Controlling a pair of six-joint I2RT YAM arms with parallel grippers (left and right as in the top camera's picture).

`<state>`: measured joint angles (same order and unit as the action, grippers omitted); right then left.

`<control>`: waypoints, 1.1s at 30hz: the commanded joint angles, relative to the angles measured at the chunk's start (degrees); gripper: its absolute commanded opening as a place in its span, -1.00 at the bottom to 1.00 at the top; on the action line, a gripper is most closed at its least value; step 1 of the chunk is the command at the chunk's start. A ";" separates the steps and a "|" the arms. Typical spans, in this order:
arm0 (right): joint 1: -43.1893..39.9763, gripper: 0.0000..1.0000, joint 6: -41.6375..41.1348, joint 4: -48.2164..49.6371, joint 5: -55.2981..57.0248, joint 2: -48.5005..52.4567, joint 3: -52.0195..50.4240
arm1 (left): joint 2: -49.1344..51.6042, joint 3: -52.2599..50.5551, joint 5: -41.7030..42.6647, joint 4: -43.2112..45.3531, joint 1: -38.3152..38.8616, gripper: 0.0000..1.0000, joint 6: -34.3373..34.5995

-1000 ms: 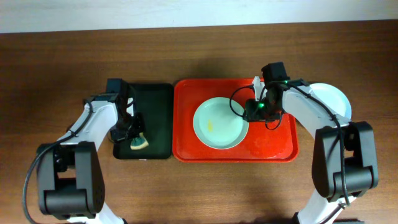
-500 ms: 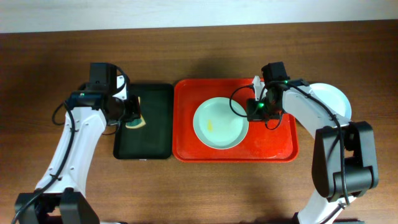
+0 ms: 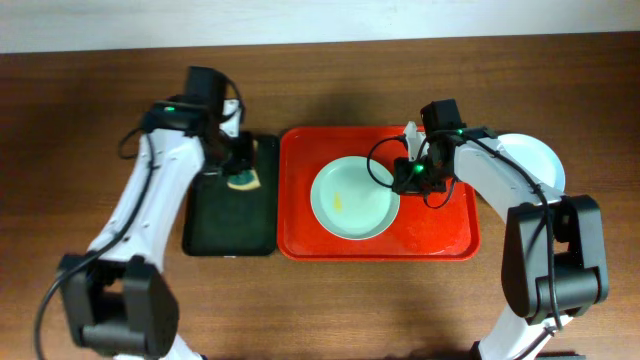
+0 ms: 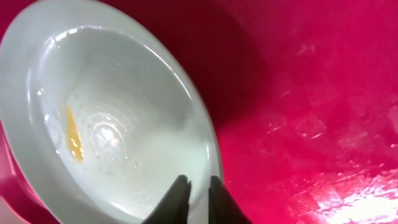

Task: Clean dirty plates on tray and stack at the side
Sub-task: 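Carry the sponge over the pale green plate with the left gripper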

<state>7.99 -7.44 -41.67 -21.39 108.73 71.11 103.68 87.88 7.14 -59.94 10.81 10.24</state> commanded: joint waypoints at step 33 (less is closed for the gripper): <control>0.35 -0.26 -3.58 2.08 0.59 0.63 -3.23 | 12.46 0.68 10.08 11.10 15.93 -1.00 8.44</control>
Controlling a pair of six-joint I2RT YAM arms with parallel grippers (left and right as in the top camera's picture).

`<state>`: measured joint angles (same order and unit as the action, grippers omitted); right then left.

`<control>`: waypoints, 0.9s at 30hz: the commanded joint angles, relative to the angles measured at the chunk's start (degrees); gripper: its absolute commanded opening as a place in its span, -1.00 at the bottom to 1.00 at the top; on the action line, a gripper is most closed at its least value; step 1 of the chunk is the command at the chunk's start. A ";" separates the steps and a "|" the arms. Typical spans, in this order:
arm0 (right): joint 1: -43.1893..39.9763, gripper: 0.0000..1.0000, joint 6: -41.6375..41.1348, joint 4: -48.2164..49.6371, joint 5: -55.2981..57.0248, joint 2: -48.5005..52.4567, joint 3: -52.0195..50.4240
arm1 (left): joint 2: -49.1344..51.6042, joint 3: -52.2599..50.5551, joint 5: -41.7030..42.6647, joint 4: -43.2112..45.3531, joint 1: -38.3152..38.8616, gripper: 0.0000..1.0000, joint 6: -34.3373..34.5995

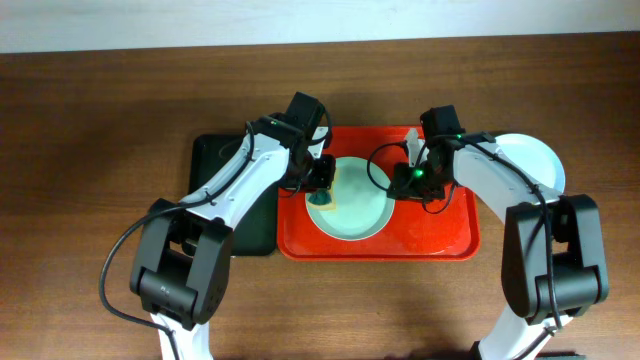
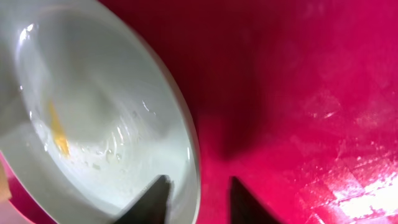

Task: Clean dirty plates on tray and stack at the side
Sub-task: 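Carry the sponge over the pale green plate with the left gripper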

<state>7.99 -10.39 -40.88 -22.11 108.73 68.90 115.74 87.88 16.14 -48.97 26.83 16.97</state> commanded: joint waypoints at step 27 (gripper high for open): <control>4.79 -0.92 -8.11 6.78 1.86 0.72 -2.73 | 0.72 0.68 1.03 1.36 -0.09 -1.00 2.99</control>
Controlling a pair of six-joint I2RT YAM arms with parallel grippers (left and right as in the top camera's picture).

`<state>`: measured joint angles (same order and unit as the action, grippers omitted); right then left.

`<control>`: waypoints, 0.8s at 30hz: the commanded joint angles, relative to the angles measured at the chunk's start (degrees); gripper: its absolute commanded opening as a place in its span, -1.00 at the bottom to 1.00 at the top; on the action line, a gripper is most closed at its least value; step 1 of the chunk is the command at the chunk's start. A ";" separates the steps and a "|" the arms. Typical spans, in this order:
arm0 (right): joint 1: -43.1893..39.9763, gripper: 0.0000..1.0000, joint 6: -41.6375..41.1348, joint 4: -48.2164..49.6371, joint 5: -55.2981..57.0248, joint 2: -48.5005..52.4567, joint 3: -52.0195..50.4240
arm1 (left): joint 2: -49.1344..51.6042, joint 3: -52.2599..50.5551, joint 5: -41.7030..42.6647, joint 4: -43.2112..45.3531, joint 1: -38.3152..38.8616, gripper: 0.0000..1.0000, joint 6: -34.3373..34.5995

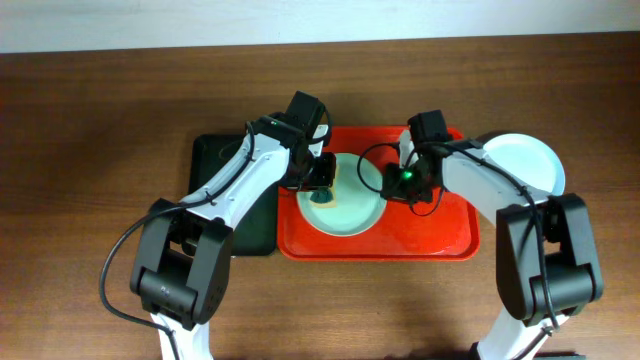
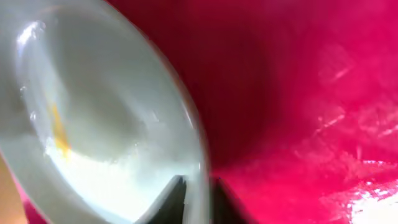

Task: Clean dirty plates on tray and stack at the side
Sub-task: 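Carry the sponge over the pale green plate with the left gripper, then scrub the plate surface with the sponge while right gripper holds rim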

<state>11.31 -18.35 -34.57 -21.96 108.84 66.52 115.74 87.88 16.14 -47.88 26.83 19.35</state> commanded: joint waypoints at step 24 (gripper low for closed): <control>2.56 -0.92 -0.17 1.44 3.80 0.61 -0.35 | 10.93 0.46 -1.46 -1.62 1.22 -1.00 4.42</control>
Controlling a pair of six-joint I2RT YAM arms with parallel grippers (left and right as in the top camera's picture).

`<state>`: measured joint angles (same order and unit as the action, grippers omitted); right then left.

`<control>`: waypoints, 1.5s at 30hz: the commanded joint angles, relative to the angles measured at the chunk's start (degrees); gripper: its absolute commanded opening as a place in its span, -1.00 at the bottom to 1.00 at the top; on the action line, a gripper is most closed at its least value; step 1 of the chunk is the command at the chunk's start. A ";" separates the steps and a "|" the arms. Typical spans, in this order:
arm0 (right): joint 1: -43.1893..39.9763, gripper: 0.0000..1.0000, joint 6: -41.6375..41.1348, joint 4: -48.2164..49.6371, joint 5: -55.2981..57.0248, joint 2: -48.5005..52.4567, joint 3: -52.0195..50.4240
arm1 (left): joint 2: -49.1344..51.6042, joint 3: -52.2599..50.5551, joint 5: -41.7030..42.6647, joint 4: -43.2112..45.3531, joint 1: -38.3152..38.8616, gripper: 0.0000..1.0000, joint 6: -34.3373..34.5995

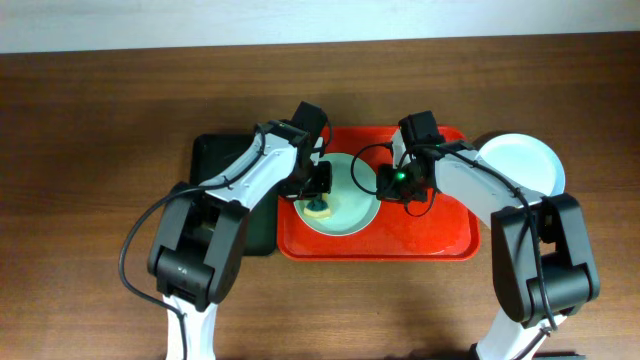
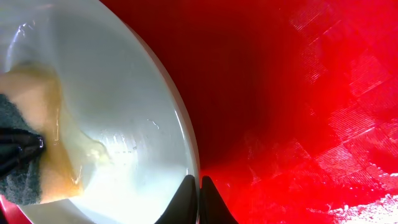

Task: Clean dirty plates on tray and stack at the side
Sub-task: 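Scrub the plate surface with the sponge while right gripper holds rim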

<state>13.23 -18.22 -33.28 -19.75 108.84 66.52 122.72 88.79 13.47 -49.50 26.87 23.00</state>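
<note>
A pale green plate (image 1: 352, 208) lies in the left half of the red tray (image 1: 432, 236). My left gripper (image 1: 319, 192) is shut on a yellow-and-green sponge (image 1: 319, 208) and presses it onto the left part of the plate. In the right wrist view the sponge (image 2: 28, 155) covers a yellowish wet smear on the plate (image 2: 124, 99). My right gripper (image 2: 199, 194) is shut on the plate's right rim, one finger inside the rim and one outside; from overhead the right gripper (image 1: 386, 184) sits at the plate's upper right edge.
A white plate (image 1: 522, 165) rests on the wooden table just right of the tray. A dark tray (image 1: 220, 228) lies against the red tray's left side. The red tray floor (image 2: 298, 93) right of the plate is wet and shiny.
The sponge in my left gripper has moved from the plate's upper left down into the plate, onto the yellow stain. The plate sits slightly further left. My right gripper still pinches the rim.
At first my left gripper was at the sponge on the dark tray while my right pinched the stained plate's rim. Then the sponge was at the plate's left edge and my right jaws stood apart around the rim. They then shut again, and now the sponge lies on the stain.
</note>
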 commanded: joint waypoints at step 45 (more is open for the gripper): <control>0.63 -0.92 -0.31 0.61 1.57 0.61 -0.35 | 6.10 -1.03 4.90 3.67 2.03 -1.00 0.13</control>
<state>13.23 -18.22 -32.80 -19.29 108.84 66.52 123.46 88.99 13.58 -46.00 27.05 23.22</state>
